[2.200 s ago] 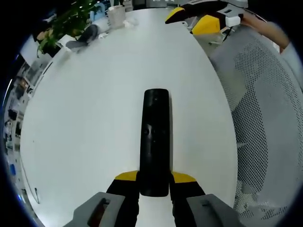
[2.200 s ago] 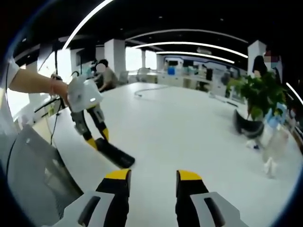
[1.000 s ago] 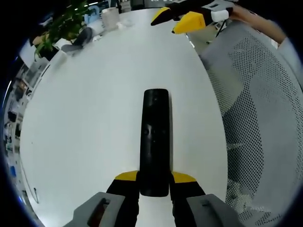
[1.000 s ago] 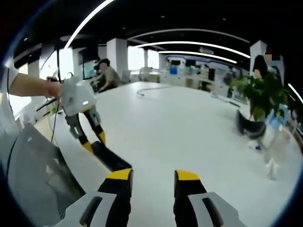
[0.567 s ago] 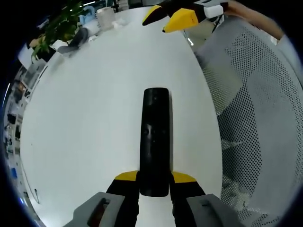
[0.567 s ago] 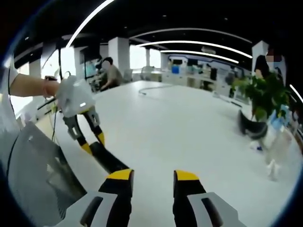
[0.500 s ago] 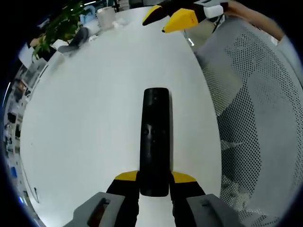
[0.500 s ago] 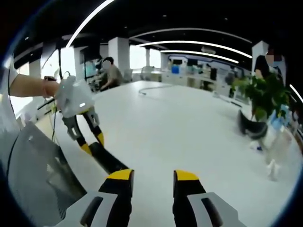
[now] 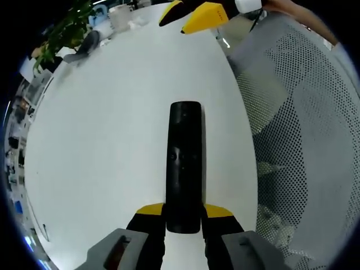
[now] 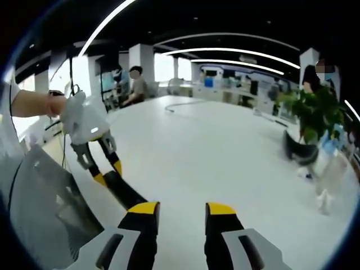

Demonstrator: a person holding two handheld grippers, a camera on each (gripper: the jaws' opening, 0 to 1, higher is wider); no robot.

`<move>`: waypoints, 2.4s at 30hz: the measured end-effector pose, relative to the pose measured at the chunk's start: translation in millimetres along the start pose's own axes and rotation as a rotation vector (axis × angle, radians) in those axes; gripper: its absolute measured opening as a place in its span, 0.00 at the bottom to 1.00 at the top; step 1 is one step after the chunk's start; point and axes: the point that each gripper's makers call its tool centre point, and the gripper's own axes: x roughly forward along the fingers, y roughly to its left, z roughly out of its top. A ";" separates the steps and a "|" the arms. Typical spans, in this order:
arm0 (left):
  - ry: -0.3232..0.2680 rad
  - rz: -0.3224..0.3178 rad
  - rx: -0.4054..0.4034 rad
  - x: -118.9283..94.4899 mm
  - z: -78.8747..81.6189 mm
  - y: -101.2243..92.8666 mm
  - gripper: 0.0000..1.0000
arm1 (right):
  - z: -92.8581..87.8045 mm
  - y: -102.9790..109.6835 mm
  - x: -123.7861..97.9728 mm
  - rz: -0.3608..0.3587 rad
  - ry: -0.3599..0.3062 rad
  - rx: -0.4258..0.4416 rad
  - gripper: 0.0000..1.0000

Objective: Press the specified remote control buttons in sequence, fully releasing each button before pressing the next.

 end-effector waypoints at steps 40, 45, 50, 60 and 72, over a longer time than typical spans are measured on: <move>0.024 -0.002 -0.033 0.1 3.1 -25.3 0.24 | -1.9 2.7 0.6 0.029 -0.001 0.025 0.27; 0.037 -0.005 -0.028 0.2 2.6 -27.2 0.24 | -2.2 3.1 0.9 0.026 0.003 0.019 0.27; 0.043 -0.007 -0.026 0.0 2.7 -30.2 0.24 | -2.1 3.5 1.1 0.029 0.004 0.018 0.26; 0.042 -0.010 -0.011 -0.4 2.8 -34.6 0.25 | -2.1 4.8 1.3 0.037 0.004 0.022 0.26; -0.179 -0.009 -0.014 -2.9 2.5 -34.8 0.25 | 4.5 31.2 3.5 0.128 0.017 -0.147 0.25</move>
